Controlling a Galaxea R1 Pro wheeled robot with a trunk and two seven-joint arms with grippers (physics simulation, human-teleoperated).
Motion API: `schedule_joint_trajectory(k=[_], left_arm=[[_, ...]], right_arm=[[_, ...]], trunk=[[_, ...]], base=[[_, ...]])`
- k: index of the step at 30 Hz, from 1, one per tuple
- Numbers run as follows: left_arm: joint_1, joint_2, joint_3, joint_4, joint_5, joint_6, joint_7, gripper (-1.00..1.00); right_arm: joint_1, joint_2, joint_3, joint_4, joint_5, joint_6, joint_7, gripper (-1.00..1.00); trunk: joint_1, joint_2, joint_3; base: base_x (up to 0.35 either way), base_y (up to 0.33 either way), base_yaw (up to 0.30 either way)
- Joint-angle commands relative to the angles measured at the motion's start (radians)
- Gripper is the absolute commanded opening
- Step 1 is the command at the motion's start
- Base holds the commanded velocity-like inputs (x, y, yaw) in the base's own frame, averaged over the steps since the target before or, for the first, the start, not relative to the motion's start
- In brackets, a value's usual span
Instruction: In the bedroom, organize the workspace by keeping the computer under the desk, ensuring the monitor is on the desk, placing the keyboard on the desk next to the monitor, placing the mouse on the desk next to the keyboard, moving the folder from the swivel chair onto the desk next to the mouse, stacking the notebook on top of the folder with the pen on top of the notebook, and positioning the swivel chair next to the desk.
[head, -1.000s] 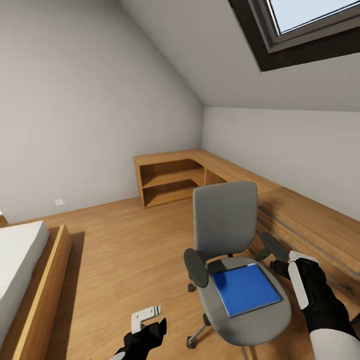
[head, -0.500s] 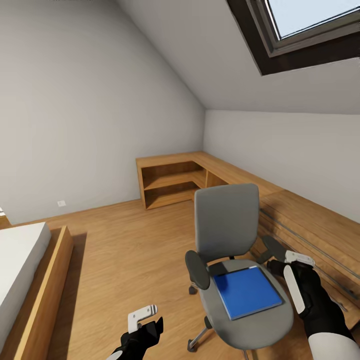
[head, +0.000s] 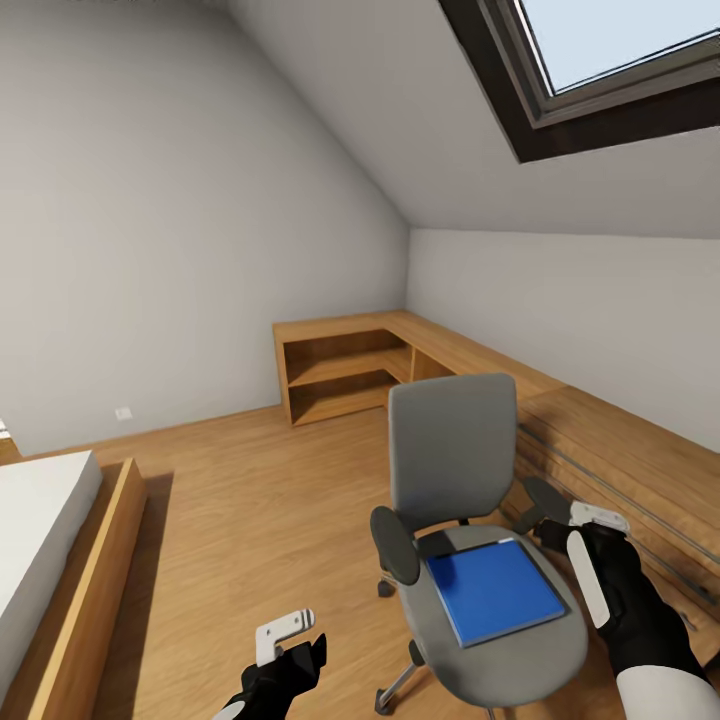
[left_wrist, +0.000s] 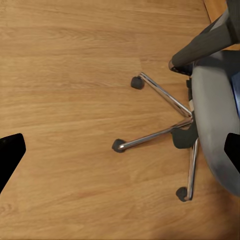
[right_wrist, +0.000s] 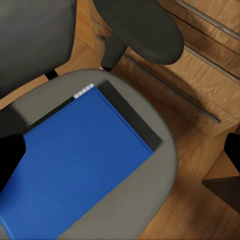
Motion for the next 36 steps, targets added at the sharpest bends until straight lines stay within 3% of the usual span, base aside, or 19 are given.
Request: schedule_joint_trajectory(k=[1, 14, 36], left_arm=[[0.0, 0.0, 0.0, -0.002, 0.01, 0.002, 0.008, 1.0], [0.0, 0.0, 0.0, -0.002, 0.009, 0.002, 0.007, 1.0], [0.0, 0.0, 0.0, -0.002, 0.01, 0.002, 0.007, 1.0]], right_arm=[[0.0, 0.0, 0.001, 0.0, -0.011, 0.003, -0.008, 1.0], [0.0, 0.0, 0.053, 0.021, -0.012, -0.01, -0.008, 1.0], [0.0, 0.001, 0.057, 0.023, -0.012, -0.039, -0.018, 1.0]], trunk=[[0.0, -0.001, 0.001], [0.0, -0.001, 0.014], [0.0, -0.001, 0.014]], base=[[0.0, 0.0, 0.0], [0.0, 0.0, 0.0], [0.0, 0.0, 0.0]])
